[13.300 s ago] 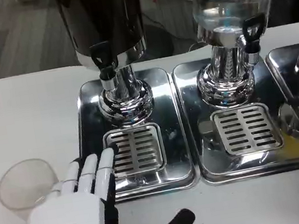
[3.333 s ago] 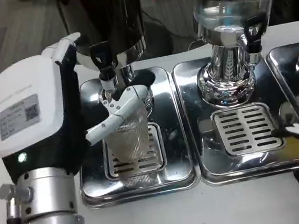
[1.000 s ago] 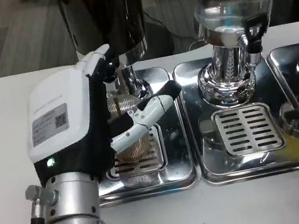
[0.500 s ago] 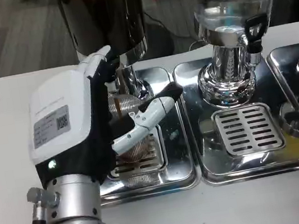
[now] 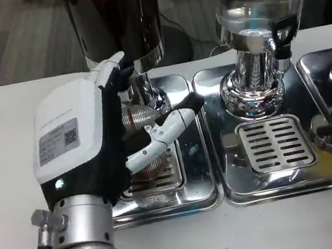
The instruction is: Grasp the cup under the faucet to collect the drink, then remove the cup.
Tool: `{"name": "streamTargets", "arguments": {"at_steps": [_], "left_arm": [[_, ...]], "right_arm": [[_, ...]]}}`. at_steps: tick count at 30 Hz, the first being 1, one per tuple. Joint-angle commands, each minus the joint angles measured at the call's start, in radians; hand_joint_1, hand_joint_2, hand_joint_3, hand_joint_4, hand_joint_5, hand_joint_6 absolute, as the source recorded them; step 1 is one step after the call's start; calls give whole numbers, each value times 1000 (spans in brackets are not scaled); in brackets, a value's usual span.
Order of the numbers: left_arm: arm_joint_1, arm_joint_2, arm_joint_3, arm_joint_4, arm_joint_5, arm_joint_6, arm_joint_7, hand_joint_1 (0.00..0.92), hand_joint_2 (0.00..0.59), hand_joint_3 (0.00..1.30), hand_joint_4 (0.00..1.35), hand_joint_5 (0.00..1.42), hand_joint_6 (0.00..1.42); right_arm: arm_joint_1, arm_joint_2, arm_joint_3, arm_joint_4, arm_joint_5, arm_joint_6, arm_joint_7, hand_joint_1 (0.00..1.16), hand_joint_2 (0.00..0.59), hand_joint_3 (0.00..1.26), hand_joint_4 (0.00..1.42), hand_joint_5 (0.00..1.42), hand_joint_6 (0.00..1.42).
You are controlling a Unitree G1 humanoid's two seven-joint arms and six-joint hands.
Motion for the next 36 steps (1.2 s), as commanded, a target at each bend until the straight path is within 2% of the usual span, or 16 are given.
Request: {"name": "streamTargets", "arguments": {"at_steps": [1,28,30,36], "left_arm": [[41,8,-20,34,-11,1,-45,71,46,296,226,804,933],[44,8,-15,20,-19,-6,-33,81,54,296,226,804,933],[44,9,-9,17,-27,-10,-21,87,54,278,207,797,933],[56,13,27,-6,-89,-51,74,89,55,121,23,735,916]], "right_arm": [[9,-5,-3,-12,10,-15,1,428,443,201,54,13,0],[15,-6,0,-11,12,-17,3,428,443,201,54,13,0],[15,-6,1,-11,12,-16,3,428,443,201,54,13,0],[13,-5,7,-10,13,-14,5,428,443,201,54,13,0]]}}
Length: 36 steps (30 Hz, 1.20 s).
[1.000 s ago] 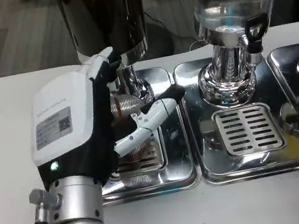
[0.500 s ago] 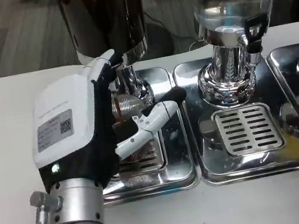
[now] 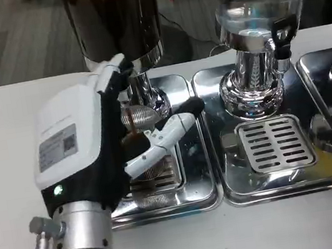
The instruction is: Grasp the cup under the faucet to collect the drink, then remove the cup.
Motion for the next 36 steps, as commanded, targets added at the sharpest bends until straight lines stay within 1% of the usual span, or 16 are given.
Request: {"name": "streamTargets", "arguments": {"at_steps": [1,6,8,10,13,14,16,19,21,23,26,30,33,36], "left_arm": [[27,12,22,-3,-48,-38,43,89,55,111,5,731,915],[42,17,54,-19,-79,-67,89,75,52,45,0,673,904],[50,30,61,-31,-64,-79,96,73,48,50,0,525,870],[57,44,60,-39,-35,-88,94,71,47,76,0,444,821],[78,85,49,-57,55,-107,67,63,49,100,0,336,742],[83,93,46,-62,81,-111,55,57,45,103,0,303,702],[97,115,46,-71,136,-117,14,40,37,111,17,226,623],[113,126,57,-80,173,-120,-39,23,32,114,14,188,560],[136,138,67,-81,187,-124,-64,8,28,114,2,162,530],[156,145,73,-84,201,-128,-85,5,27,114,0,145,520],[198,155,75,-96,222,-141,-97,5,27,105,0,133,510],[264,160,82,-121,228,-162,-86,5,26,104,0,131,501],[347,162,101,-149,223,-178,-68,0,27,96,0,122,461],[425,163,129,-160,206,-193,-51,0,27,92,0,106,446]], "right_arm": [[-2,-6,4,-10,12,-10,4,428,443,201,54,13,0],[-2,-6,7,-5,14,-11,4,428,443,201,54,13,0],[-3,-6,9,-4,19,-11,6,428,443,201,54,13,0],[-4,-5,11,-5,27,-10,9,428,443,200,54,13,0],[-8,-4,17,-4,55,0,20,431,431,200,56,24,0],[-9,-3,19,-2,71,5,26,434,415,206,68,33,0],[-14,-2,22,5,119,21,45,470,349,212,94,47,0],[-22,-3,24,12,176,43,76,515,278,222,96,61,0],[-33,-3,34,19,232,73,113,547,244,213,96,61,0],[-41,-3,40,23,265,93,141,556,223,201,80,61,0],[-55,-5,45,25,289,117,175,568,188,184,57,48,0],[-78,-4,57,30,313,155,219,591,157,150,33,37,19],[-91,6,82,30,331,199,255,606,145,131,32,47,40],[-91,19,117,0,327,235,277,612,145,81,3,32,45]]}}
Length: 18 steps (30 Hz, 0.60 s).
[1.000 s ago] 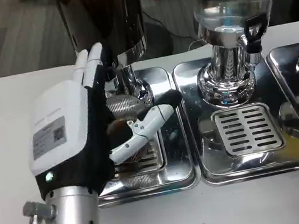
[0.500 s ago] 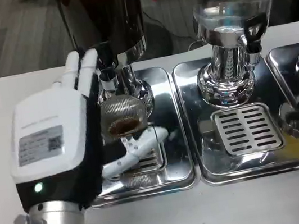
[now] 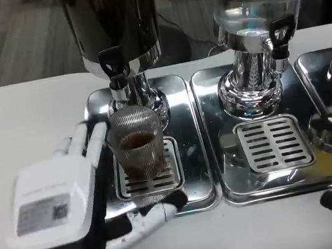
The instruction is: Grasp the cup under the faucet to collect the drink, then remove the cup.
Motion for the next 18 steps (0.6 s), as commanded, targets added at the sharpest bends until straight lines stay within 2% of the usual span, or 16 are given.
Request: {"name": "streamTargets", "arguments": {"at_steps": [1,3,7,11,18], "left_arm": [[94,4,34,-21,-8,-23,29,0,26,86,0,97,440],[141,1,42,-25,-19,-34,46,0,26,83,0,94,438],[206,-5,53,-35,-33,-59,82,0,26,74,0,90,422],[273,-6,61,-49,-49,-85,125,0,26,72,0,84,420],[363,-13,76,-53,-64,-128,184,0,32,66,0,81,419]], "right_arm": [[-7,20,48,-37,5,52,36,606,145,60,1,20,29],[-10,28,73,-65,-12,81,41,598,144,12,0,1,11],[-15,42,114,-114,-41,137,37,596,144,0,0,0,0],[-42,85,163,-172,-99,194,8,595,144,0,0,0,0],[-78,145,202,-264,-177,268,-32,613,142,29,0,21,7]]}}
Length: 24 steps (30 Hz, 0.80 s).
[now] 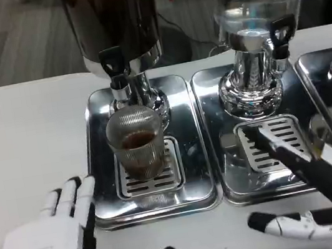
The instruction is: Grasp the cup under the faucet to collect the drink, then remove the cup.
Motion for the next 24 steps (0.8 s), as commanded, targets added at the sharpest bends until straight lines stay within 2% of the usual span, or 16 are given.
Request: {"name": "streamTargets", "arguments": {"at_steps": [1,7,14,24], "left_arm": [[55,-4,11,-15,-16,-28,46,0,32,65,0,80,419],[102,-9,34,-19,-36,-54,78,0,33,70,0,79,418],[181,-18,43,-29,-45,-95,127,0,33,73,0,80,418],[253,-33,45,-33,-38,-136,174,0,37,82,0,89,418]], "right_arm": [[-32,35,27,-60,-49,56,-36,615,142,37,7,31,8],[-107,72,74,-70,-107,129,-54,616,141,43,10,35,8],[-196,102,115,-26,-167,192,-78,618,141,57,30,47,24],[-328,105,155,86,-208,216,-86,596,139,75,48,71,41]]}}
